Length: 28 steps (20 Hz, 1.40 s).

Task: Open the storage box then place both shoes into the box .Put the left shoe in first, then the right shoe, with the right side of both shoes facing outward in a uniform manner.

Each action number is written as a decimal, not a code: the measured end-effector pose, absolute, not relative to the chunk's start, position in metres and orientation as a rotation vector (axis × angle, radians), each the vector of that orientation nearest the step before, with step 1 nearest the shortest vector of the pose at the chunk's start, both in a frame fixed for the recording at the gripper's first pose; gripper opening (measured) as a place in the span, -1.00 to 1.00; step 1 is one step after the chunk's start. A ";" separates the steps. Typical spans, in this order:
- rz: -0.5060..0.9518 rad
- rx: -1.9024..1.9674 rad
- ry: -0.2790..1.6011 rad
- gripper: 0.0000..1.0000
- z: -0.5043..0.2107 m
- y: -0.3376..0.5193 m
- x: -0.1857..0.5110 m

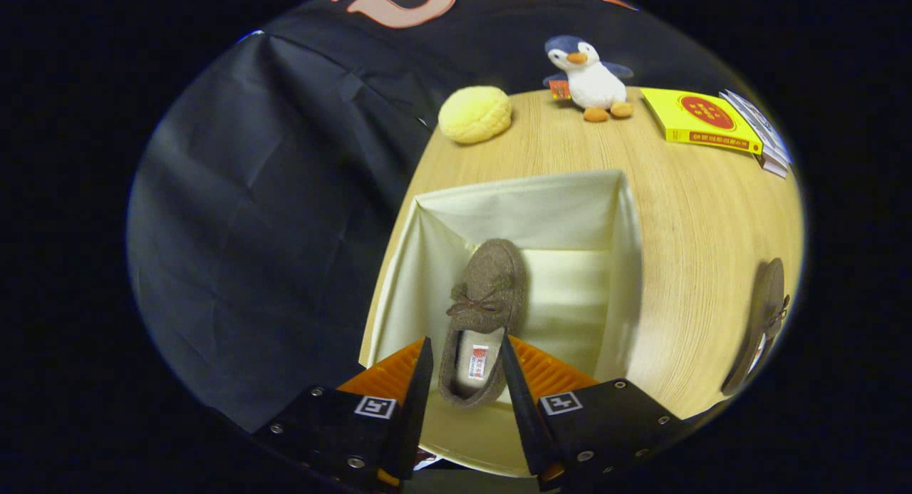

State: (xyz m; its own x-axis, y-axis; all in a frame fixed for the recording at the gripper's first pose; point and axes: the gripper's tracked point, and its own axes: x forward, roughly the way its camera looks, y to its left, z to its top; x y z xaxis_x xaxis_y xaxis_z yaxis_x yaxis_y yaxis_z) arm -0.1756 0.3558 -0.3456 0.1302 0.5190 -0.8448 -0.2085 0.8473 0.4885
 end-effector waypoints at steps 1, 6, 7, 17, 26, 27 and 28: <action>0.539 0.275 1.306 0.26 -0.337 0.341 -0.170; 0.456 0.215 1.179 0.82 -0.320 0.248 -0.148; 0.425 0.211 1.155 0.85 -0.318 0.228 -0.143; 0.117 0.110 1.117 0.95 -0.372 0.021 -0.158; 0.160 0.029 1.230 0.76 -0.444 -0.047 -0.181; 0.194 0.021 1.239 0.67 -0.449 -0.044 -0.183; 0.216 0.008 1.236 0.58 -0.452 -0.042 -0.183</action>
State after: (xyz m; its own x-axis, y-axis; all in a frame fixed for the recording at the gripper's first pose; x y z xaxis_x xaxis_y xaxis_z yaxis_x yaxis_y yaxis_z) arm -0.1832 -0.0425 -0.4521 0.3108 0.1682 -0.9355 -0.1593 0.9795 0.1232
